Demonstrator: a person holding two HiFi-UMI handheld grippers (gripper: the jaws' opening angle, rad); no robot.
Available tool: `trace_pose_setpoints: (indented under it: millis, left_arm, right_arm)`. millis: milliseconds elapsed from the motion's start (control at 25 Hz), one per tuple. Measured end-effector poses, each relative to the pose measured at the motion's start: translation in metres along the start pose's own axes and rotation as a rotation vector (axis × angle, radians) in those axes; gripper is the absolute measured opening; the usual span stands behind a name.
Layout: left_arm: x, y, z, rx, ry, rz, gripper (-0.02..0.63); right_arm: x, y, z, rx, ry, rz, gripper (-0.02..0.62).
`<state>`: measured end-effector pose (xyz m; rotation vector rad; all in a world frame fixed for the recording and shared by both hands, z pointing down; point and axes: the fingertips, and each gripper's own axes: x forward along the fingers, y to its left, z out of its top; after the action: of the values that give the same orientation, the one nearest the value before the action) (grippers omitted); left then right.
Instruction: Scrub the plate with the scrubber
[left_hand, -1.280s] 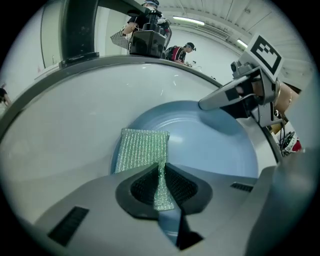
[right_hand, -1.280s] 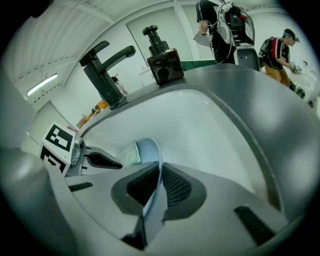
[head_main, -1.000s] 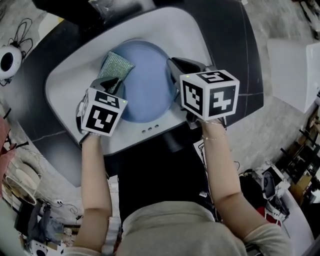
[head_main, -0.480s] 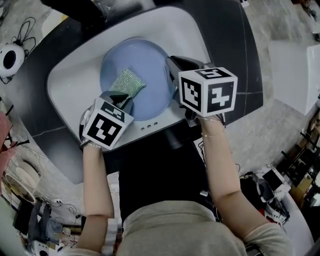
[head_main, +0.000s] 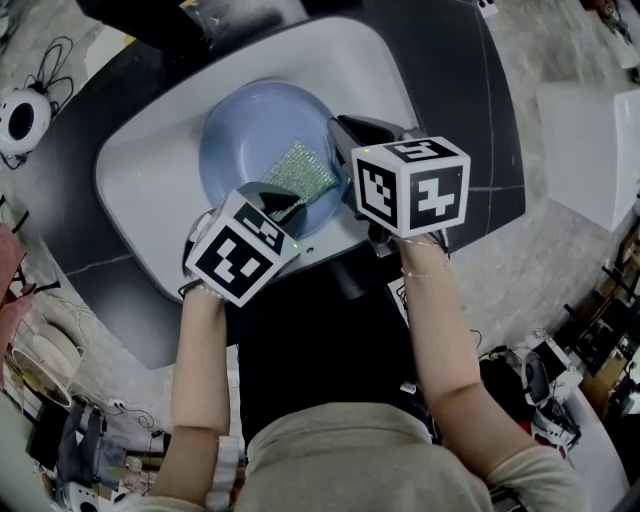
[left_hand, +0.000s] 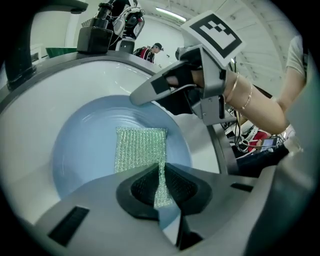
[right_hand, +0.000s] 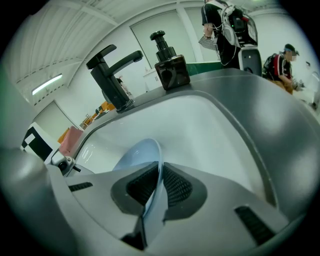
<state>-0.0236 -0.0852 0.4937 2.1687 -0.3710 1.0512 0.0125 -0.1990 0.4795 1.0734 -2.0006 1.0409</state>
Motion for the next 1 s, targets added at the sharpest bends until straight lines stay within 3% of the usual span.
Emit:
trace_pose_setpoints:
  millis: [120, 680, 800, 1000]
  left_arm:
    - [0.002, 0.005, 0.014, -0.031, -0.038, -0.006, 0.052]
    - [0.002, 0.065, 0.046, -0.142, -0.195, 0.110, 0.052]
    - [0.000, 0.082, 0.043, -0.153, -0.193, 0.173, 0.052]
    - [-0.004, 0.099, 0.032, -0.191, -0.176, 0.211, 0.052]
  right_arm:
    - [0.000, -0.001, 0.000, 0.004, 0.001, -0.001, 0.041]
    - [0.003, -0.009, -0.011, 0.031, 0.032, -0.007, 0.041]
    - [0.005, -0.011, -0.014, 0.040, 0.040, -0.008, 0.041]
    - [0.006, -0.013, -0.014, 0.051, 0.047, -0.009, 0.041]
